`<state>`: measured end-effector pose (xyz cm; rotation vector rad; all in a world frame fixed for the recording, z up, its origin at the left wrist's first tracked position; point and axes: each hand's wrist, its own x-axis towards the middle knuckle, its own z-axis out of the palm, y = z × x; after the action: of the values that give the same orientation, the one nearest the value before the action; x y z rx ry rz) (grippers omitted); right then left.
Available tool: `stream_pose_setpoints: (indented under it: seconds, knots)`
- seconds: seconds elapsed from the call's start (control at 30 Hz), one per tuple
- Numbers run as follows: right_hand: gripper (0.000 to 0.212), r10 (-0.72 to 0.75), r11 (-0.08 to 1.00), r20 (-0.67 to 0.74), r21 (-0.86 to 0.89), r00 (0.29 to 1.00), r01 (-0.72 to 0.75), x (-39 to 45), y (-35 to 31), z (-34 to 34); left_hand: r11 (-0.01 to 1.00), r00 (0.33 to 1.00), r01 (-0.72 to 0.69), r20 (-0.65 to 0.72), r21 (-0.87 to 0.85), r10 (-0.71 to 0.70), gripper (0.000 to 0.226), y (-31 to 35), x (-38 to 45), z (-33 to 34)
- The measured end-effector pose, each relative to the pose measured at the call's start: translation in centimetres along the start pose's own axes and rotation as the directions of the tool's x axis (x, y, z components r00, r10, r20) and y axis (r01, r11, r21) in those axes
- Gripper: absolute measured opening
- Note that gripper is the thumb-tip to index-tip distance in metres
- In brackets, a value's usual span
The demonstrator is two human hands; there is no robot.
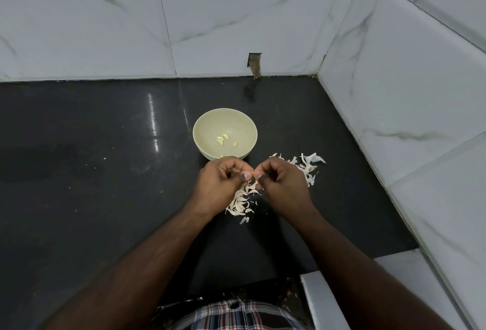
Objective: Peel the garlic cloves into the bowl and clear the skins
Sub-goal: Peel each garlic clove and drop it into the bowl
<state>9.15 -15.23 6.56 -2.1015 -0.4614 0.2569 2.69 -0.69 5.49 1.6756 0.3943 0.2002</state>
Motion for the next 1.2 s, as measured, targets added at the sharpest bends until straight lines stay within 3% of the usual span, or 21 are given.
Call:
stream_pose_setpoints:
  seconds: [0.17,0.33,0.4,0.47,0.57,0.67,0.73,0.83,0.9,1.03,1.2]
  knots:
    - [0.011,-0.284,0.943,-0.084,-0.202,0.955,0.263,-0.3,0.9,0.6,0.971,0.983,0.179,0.080,-0.161,-0.168,0.008,0.5,-0.1,0.3]
    - [0.014,-0.355,0.903,-0.070,-0.284,0.932,0.322,-0.1,1.1,0.7,0.937,0.964,0.262,0.105,-0.230,-0.244,0.011,0.5,-0.1,0.1]
    - [0.010,-0.262,0.944,-0.043,-0.219,0.964,0.247,0.1,0.8,0.5,0.961,0.979,0.204,0.059,-0.186,-0.196,0.008,0.4,-0.1,0.1]
    - [0.012,-0.061,0.990,0.018,-0.128,0.998,0.063,0.3,0.4,0.2,0.991,0.995,0.098,0.006,-0.089,-0.097,0.007,-0.1,0.0,0.0]
    - [0.017,0.150,0.985,0.134,0.069,0.980,-0.160,0.5,-0.1,-0.1,0.999,1.000,-0.018,0.005,0.044,0.018,0.014,-0.7,0.1,-0.1]
    - [0.021,0.246,0.911,0.238,0.274,0.940,-0.308,0.5,-0.5,-0.6,0.996,0.998,-0.055,0.032,0.071,0.052,0.014,-0.8,0.1,-0.3]
    - [0.018,0.243,0.899,0.246,0.306,0.938,-0.313,0.4,-0.5,-0.6,0.997,0.998,-0.045,0.036,0.055,0.044,0.016,-0.8,0.2,-0.4]
    - [0.016,0.081,0.993,0.095,0.082,0.992,-0.088,0.5,0.3,0.0,0.998,0.998,0.069,0.010,-0.009,-0.069,0.010,-0.4,0.2,-0.1]
    - [0.016,-0.084,0.992,0.010,-0.097,0.996,0.084,0.4,0.8,0.3,0.986,0.988,0.151,0.015,-0.073,-0.151,0.005,-0.1,0.1,0.1]
    - [0.011,-0.375,0.883,-0.034,-0.316,0.926,0.346,0.1,1.4,0.6,0.958,0.970,0.243,0.053,-0.153,-0.238,0.010,0.2,0.1,0.1]
    - [0.028,-0.547,0.744,-0.018,-0.468,0.837,0.476,0.3,2.0,0.7,0.918,0.942,0.334,0.055,-0.213,-0.330,0.011,0.3,0.2,0.3]
